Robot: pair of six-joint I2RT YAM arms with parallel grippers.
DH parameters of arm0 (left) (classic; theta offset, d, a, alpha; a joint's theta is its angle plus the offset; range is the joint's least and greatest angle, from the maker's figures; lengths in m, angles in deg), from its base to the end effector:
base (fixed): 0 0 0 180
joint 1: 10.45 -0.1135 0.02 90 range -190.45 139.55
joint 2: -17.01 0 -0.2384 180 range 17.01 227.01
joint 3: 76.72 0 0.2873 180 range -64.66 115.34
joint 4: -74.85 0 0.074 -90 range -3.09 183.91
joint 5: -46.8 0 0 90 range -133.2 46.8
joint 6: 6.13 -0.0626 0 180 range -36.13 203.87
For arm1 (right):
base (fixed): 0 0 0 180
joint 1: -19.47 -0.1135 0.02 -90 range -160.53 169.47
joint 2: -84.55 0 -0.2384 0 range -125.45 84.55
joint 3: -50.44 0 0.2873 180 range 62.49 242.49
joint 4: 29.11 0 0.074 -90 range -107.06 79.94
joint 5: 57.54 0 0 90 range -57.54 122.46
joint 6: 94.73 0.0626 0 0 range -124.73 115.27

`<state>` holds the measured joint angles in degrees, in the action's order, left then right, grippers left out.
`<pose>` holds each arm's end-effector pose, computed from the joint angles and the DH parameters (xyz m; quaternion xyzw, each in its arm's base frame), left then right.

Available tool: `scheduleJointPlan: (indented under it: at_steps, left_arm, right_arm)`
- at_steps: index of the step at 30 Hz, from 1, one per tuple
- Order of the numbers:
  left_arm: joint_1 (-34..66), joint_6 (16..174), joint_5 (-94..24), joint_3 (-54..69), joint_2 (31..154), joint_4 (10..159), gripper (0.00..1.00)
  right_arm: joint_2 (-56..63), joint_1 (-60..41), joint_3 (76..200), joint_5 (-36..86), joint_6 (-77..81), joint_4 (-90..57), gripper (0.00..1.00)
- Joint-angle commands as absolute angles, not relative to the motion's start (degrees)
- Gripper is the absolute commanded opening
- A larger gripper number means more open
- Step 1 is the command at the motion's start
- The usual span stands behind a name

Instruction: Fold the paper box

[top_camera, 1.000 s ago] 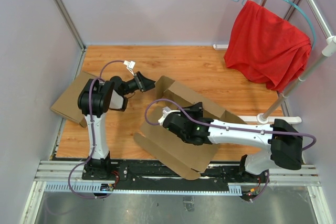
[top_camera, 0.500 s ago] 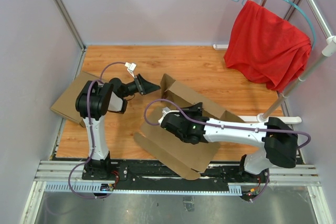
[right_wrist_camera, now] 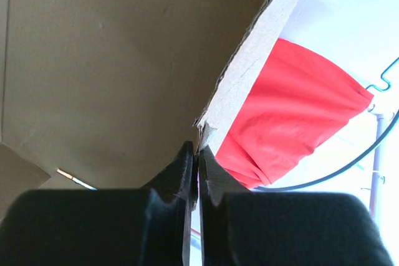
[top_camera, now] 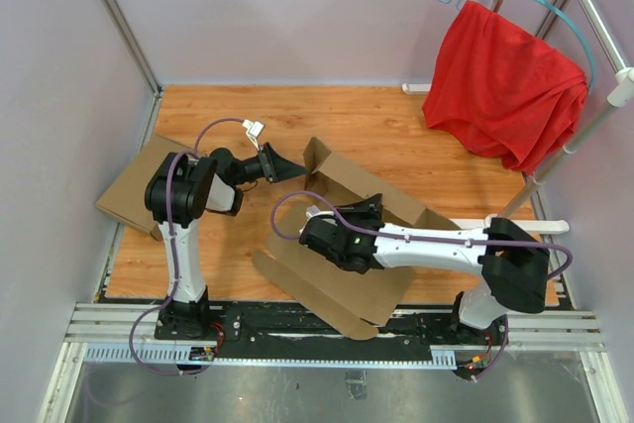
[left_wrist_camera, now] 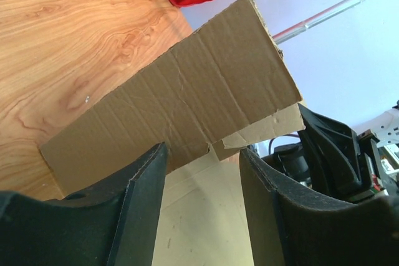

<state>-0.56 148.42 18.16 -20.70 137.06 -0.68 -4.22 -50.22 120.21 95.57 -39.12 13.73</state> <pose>0.3522 -0.1172 0.0823 0.1012 0.6648 -0.6599 0.3351 0.1686 0.2946 0.1681 -0.5734 0.6088 -0.4208 0.3515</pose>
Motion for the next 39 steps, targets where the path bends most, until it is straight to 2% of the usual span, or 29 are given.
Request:
scheduleJointPlan:
  at_steps: [1, 6, 9, 10, 11, 13, 14, 15, 16, 17, 23, 26, 28, 30, 31, 32, 35, 39]
  left_arm:
    - [-0.3, 148.2, 19.9, -21.9, 134.6, -18.3, 0.55]
    - [-0.5, 147.9, 18.6, -23.8, 132.1, -18.3, 0.55]
    - [-1.0, 147.7, 16.3, -25.5, 130.7, -18.3, 0.55]
    - [-1.4, 147.5, 15.4, -26.3, 130.2, -18.4, 0.55]
    - [-1.9, 147.3, 14.6, -27.2, 129.6, -18.3, 0.55]
    - [-3.0, 147.0, 13.4, -28.6, 128.6, -18.3, 0.54]
    - [-3.5, 147.1, 13.0, -29.1, 128.2, -18.3, 0.54]
    - [-4.0, 147.0, 12.6, -29.4, 127.9, -18.2, 0.54]
    - [-4.4, 147.1, 12.1, -29.8, 127.7, -18.2, 0.54]
    - [-4.8, 147.1, 11.7, -30.1, 127.6, -18.2, 0.53]
    - [-5.6, 147.3, 10.6, -30.7, 128.2, -18.3, 0.51]
    - [-5.7, 147.0, 10.4, -30.9, 128.1, -18.3, 0.51]
    - [-5.7, 147.2, 10.0, -31.1, 128.2, -18.3, 0.50]
    - [-5.7, 147.6, 9.7, -30.9, 128.5, -18.3, 0.50]
    - [-5.7, 147.9, 9.8, -30.8, 128.7, -18.3, 0.50]
    - [-5.7, 148.3, 9.7, -30.8, 128.8, -18.2, 0.50]
    - [-5.7, 149.9, 9.6, -30.7, 128.9, -18.2, 0.49]
    - [-5.7, 151.7, 10.4, -30.4, 127.9, -16.6, 0.47]
  right_arm:
    - [-7.4, -49.7, 120.7, 92.6, -36.5, 18.2, 0.04]
    - [-5.7, -49.7, 123.3, 92.2, -34.6, 18.7, 0.07]
    - [-5.0, -49.7, 123.7, 95.9, -35.4, 17.3, 0.07]
    - [-4.9, -49.7, 123.9, 97.2, -35.5, 16.7, 0.11]
    - [-4.8, -49.7, 124.4, 98.2, -35.4, 16.4, 0.21]
    - [-4.3, -49.7, 125.4, 98.8, -34.3, 16.5, 0.30]
    - [-3.8, -49.8, 126.0, 98.6, -33.5, 16.8, 0.40]
    - [-3.1, -50.0, 126.7, 98.3, -32.7, 17.3, 0.58]
    - [-2.5, -50.2, 127.5, 97.9, -31.8, 17.9, 0.72]
    - [-1.7, -50.6, 128.3, 97.6, -31.1, 18.5, 0.76]
    - [5.8, -52.8, 133.0, 94.7, -27.7, 20.3, 0.79]
    - [11.2, -50.6, 135.7, 93.0, -26.0, 16.1, 0.86]
    - [15.0, -44.2, 138.7, 88.3, -20.7, 14.9, 0.83]
    - [18.1, -34.1, 140.3, 78.6, -13.0, 14.1, 0.76]
    - [19.0, -29.5, 140.0, 73.3, -10.6, 13.4, 0.76]
    - [19.2, -25.8, 139.8, 69.4, -8.7, 12.8, 0.80]
    - [13.2, -18.2, 143.3, 62.7, -6.7, 15.6, 0.87]
    - [-0.4, -9.5, 149.9, 53.7, -4.4, 20.0, 0.87]
